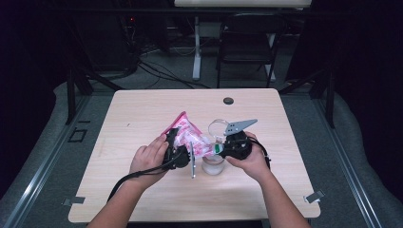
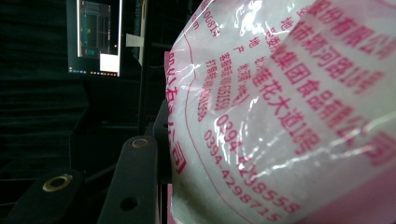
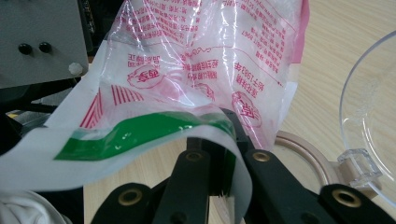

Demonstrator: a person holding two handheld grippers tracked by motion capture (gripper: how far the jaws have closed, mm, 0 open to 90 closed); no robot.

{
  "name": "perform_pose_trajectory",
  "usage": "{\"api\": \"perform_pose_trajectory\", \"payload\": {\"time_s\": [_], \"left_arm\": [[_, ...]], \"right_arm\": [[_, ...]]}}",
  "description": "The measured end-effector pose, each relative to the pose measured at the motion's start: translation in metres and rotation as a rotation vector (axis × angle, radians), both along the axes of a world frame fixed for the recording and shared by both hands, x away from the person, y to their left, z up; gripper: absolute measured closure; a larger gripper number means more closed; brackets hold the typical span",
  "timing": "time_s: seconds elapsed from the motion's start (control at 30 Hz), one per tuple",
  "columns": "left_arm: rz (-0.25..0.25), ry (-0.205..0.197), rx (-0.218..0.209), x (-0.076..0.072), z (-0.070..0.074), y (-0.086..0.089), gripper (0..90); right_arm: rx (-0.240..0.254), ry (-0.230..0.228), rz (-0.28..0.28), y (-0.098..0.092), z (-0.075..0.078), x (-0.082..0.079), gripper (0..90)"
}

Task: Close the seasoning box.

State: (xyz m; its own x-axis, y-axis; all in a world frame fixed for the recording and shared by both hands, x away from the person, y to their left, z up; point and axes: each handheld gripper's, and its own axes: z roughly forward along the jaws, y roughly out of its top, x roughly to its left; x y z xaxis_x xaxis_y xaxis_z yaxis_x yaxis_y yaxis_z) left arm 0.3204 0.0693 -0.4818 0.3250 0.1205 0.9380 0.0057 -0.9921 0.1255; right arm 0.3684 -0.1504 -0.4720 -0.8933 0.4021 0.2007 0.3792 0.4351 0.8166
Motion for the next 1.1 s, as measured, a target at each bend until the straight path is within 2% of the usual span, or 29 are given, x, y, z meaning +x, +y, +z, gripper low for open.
{"api": "perform_pose_trajectory", "payload": {"time_s": [0.37,1.1], "left_arm": [[-0.005,-0.005,0.02,0.0,0.0025,-0.0029,61.8],[-0.019,-0.024,0.029,-0.0003,0.0037,-0.0048,62.6]], "right_arm": [[0.002,0.009,0.0,-0.0006,-0.0024,0.0013,90.0],[-0.011,0.019,-0.003,0.0003,-0.0056,0.0029,90.0]]}}
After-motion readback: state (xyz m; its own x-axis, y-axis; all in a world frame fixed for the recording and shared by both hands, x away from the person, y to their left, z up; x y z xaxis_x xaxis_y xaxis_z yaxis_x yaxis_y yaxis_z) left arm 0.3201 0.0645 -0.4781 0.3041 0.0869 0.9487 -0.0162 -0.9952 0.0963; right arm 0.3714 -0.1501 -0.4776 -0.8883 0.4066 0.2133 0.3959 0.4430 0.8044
